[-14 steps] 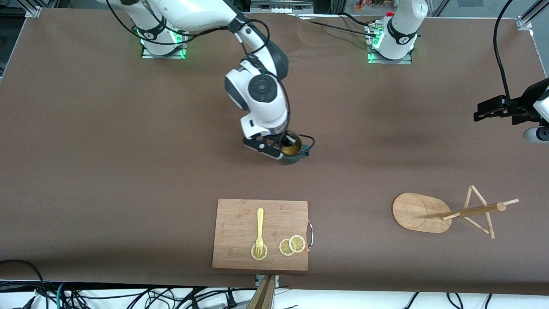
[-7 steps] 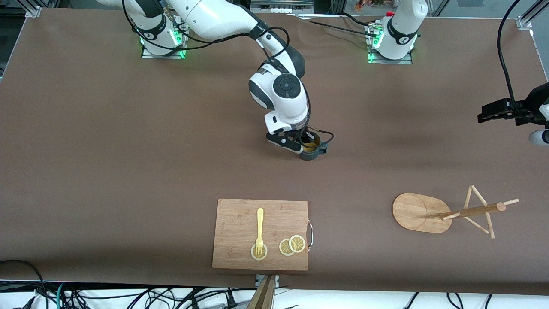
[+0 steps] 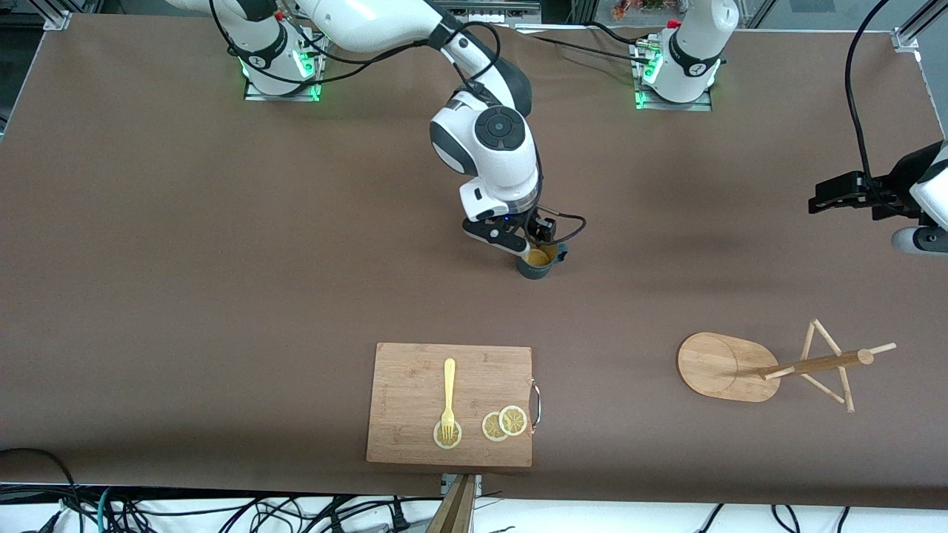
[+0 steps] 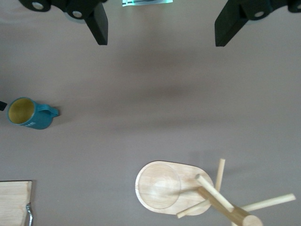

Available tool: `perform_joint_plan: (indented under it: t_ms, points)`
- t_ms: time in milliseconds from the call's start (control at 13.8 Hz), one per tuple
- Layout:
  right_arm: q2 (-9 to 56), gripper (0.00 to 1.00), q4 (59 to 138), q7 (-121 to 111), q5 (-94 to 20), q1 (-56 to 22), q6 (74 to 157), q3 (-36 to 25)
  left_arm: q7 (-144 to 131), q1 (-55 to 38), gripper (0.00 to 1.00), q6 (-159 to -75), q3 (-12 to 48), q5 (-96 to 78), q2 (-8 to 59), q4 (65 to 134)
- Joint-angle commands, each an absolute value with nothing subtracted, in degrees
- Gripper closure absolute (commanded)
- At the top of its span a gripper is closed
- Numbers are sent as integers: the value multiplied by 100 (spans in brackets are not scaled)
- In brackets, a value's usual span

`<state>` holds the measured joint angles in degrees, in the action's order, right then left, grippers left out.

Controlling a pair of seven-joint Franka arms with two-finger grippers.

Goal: Pass cup and hang on rack
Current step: 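Release the mug upright while the left gripper approaches it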

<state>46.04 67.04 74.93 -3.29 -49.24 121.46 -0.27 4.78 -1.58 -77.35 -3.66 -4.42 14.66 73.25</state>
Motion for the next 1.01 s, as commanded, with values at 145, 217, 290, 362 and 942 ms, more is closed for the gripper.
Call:
perform_joint_plan:
  t_ms: [145, 217, 290, 362, 942]
  points:
    - [3553, 0, 6794, 6753, -299, -4264, 10560, -26, 466, -351, 0, -7690, -387, -685, 1731, 7303]
    - [3385, 0, 6785, 6298, -299, -4097, 10164, -70, 501, -343, 0, -7690, -300, -781, 1827, 7330]
    - [3201, 0, 6794, 5788, -308, -3922, 9786, -166, 640, -351, 0, -7699, -229, -904, 1837, 7391]
    - [3034, 0, 6803, 5305, -308, -3763, 9417, -350, 972, -360, 0, -7699, -185, -984, 1837, 7470]
    - [2532, 0, 6917, 1551, -387, -3568, 8325, -2485, 4136, -475, 0, -8197, 825, -1063, 2066, 8136]
